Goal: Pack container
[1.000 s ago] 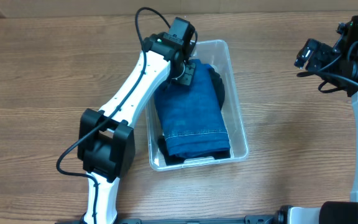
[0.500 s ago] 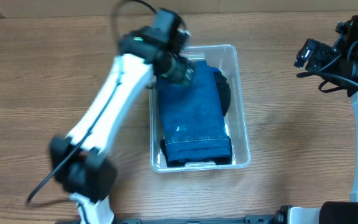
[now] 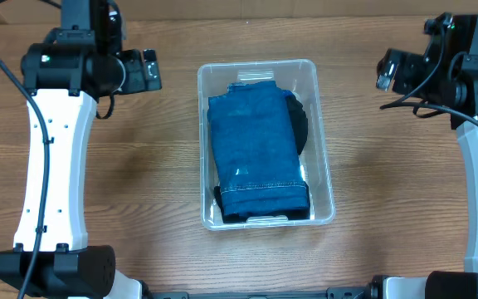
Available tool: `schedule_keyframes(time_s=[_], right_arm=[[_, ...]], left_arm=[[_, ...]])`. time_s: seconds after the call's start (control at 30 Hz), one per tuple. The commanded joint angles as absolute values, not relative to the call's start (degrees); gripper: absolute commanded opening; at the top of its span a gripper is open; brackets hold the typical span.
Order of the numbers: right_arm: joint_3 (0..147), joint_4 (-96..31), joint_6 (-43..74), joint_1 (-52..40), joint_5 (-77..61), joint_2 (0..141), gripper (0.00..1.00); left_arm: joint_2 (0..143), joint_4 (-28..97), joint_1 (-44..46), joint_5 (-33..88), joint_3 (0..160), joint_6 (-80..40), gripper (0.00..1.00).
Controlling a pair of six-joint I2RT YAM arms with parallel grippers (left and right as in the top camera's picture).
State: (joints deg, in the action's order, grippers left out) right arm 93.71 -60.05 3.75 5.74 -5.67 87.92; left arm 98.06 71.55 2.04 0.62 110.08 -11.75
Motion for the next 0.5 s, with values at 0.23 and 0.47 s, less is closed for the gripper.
schedule_keyframes(time_s=[0.23,0.47], right_arm=[[86.13,-60.93,2.76,5.69,-7.09,78.76,1.00],[58.08,-48.49,2.79,5.69,-8.25,50.81,1.00]], left_arm=[[85.91,71.44,1.19,0.64,99.24,-9.43,1.00],[51.86,55.96,1.19,-0.64,65.32,-11.03,1.00]])
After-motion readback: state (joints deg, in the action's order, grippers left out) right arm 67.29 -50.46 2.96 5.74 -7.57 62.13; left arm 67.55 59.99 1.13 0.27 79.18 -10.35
